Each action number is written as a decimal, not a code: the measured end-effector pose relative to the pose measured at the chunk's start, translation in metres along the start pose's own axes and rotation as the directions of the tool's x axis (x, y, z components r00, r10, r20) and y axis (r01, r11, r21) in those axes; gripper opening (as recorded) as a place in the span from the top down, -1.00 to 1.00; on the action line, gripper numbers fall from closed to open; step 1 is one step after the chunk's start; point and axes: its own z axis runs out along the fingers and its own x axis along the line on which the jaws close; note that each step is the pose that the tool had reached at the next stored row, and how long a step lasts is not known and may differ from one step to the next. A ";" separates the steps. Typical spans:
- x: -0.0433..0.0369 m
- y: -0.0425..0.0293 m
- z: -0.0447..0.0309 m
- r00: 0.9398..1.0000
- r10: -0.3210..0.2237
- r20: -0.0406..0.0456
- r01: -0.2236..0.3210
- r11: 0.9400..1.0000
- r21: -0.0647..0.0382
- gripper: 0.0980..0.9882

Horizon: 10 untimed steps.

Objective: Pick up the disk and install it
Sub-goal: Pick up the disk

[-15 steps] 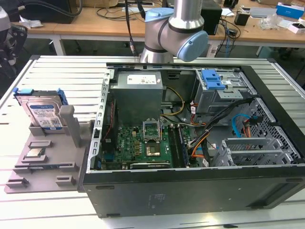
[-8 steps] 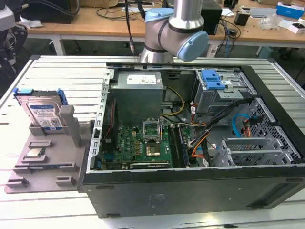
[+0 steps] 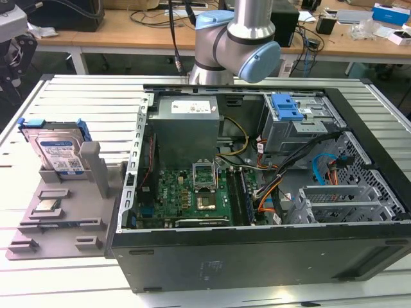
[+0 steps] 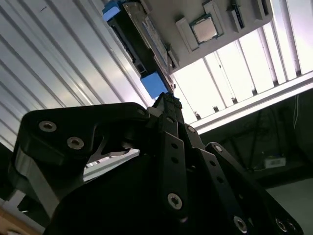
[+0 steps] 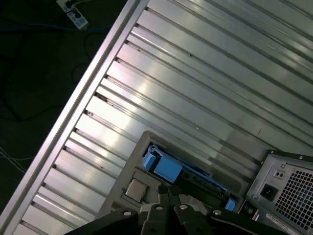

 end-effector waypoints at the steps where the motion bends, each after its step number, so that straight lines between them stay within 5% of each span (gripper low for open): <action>1: 0.0000 0.0000 0.0000 1.000 -0.011 0.000 0.011 1.000 0.000 0.98; 10: 0.0000 0.0000 0.0000 0.990 -0.141 -0.006 0.141 0.990 -0.004 0.98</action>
